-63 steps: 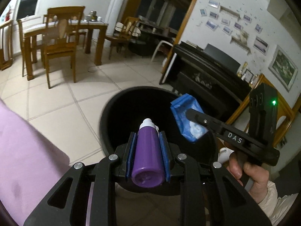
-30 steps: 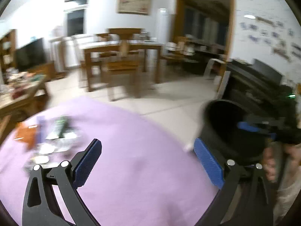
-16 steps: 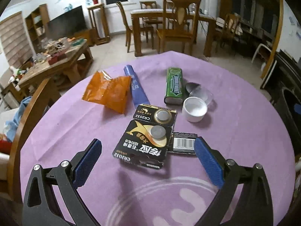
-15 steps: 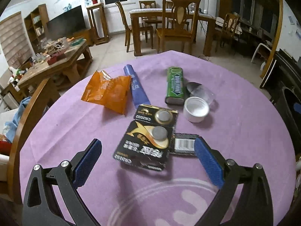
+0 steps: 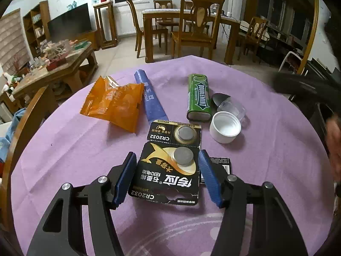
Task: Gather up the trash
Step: 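Grasp the battery card with the left gripper while the right grasps the green gum pack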
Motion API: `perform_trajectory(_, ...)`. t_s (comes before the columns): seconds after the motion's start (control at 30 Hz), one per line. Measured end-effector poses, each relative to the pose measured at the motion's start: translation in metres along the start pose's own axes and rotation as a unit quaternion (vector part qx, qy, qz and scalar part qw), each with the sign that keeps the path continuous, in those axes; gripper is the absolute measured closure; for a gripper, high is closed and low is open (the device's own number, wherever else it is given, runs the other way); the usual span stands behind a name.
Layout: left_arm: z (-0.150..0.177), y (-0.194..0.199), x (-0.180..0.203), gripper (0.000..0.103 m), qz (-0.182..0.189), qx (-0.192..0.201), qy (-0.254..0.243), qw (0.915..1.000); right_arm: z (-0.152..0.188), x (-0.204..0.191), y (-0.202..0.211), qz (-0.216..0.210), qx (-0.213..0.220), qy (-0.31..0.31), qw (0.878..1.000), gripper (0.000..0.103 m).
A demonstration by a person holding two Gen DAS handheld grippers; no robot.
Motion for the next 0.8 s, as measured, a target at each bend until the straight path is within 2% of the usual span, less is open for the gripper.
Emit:
perform_trajectory(0.17, 0.004, 0.003, 0.002, 0.043, 0.022, -0.001, 0.006, 0.9997, -0.006, -0.006, -0.07, 0.017, -0.047, -0.01, 0.999, 0.035)
perform_trajectory(0.27, 0.005, 0.001, 0.004, 0.042, 0.026, -0.008, -0.002, 0.9996, -0.004, -0.02, -0.094, 0.027, -0.069, 0.013, 0.997, 0.035)
perform_trajectory(0.3, 0.005, 0.002, 0.005, 0.035, 0.029, -0.01, -0.002, 0.9995, -0.004, -0.024, -0.1, 0.029, -0.072, 0.021, 0.997, 0.035)
perform_trajectory(0.33, 0.006, 0.002, 0.006, 0.024, 0.035, -0.013, 0.0, 0.9993, -0.003, -0.028, -0.105, 0.029, -0.073, 0.028, 0.997, 0.035)
perform_trajectory(0.43, 0.005, -0.001, 0.008, 0.021, 0.03, -0.017, -0.021, 0.9992, -0.002, -0.039, -0.119, 0.034, -0.087, 0.048, 0.994, 0.04)
perform_trajectory(0.5, 0.005, 0.0, 0.007, 0.022, 0.037, -0.015, -0.015, 0.9991, -0.001, -0.043, -0.123, 0.042, -0.084, 0.062, 0.994, 0.052)
perform_trajectory(0.6, 0.003, 0.002, -0.004, 0.035, 0.035, -0.007, 0.012, 0.9993, 0.001, -0.043, -0.121, 0.031, -0.08, 0.05, 0.995, 0.067)
perform_trajectory(0.73, 0.001, 0.003, -0.014, 0.045, 0.034, -0.002, 0.034, 0.9988, -0.004, -0.029, -0.102, -0.002, -0.064, 0.004, 0.998, 0.07)
perform_trajectory(0.8, 0.001, 0.002, -0.015, 0.046, 0.036, -0.001, 0.037, 0.9987, -0.004, -0.02, -0.083, -0.018, -0.052, -0.023, 0.998, 0.072)
Point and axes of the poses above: each gripper's, at about its wrist camera, not at the fingertips, and y roughly against the way its jaws point, x to its right, z to its underside, the point moved 2 cm from there along -y, roughly the way its jaws point, and after that the axes turned 12 degrees about x, right-handed, at the moved point
